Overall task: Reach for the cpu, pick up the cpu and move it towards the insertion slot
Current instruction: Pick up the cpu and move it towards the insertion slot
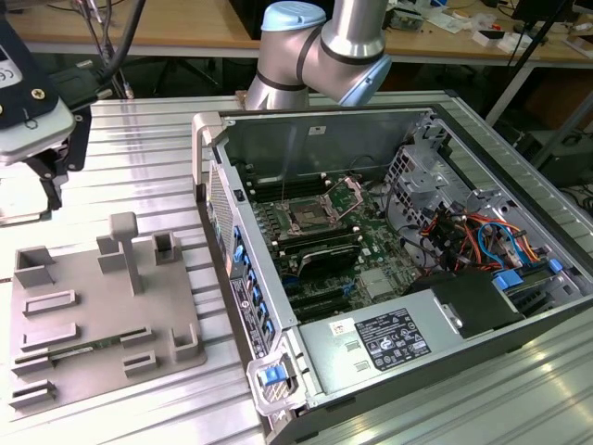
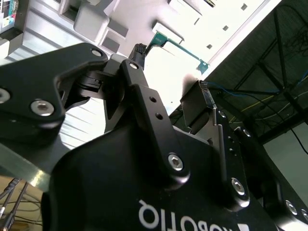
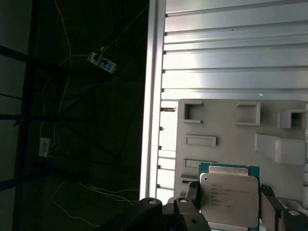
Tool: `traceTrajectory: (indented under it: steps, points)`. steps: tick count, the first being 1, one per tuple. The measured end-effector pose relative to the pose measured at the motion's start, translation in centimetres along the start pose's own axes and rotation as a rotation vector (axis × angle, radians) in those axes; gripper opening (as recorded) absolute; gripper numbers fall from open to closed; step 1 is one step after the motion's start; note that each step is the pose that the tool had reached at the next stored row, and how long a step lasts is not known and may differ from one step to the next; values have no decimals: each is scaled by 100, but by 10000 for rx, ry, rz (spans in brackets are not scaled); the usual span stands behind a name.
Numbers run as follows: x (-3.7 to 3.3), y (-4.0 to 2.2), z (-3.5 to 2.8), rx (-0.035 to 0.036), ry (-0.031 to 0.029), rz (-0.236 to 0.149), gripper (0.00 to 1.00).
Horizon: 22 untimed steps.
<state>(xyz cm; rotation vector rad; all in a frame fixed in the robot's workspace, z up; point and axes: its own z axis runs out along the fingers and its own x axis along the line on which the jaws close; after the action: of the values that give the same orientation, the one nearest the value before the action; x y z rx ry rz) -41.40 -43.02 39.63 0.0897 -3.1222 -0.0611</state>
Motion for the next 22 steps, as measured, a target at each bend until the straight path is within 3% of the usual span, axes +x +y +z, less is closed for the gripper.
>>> traceTrajectory:
  steps: [16,22]
  points:
    - [-32,-2,0,0,0,0,55]
    - [-95,-5,-2,0,0,0,55]
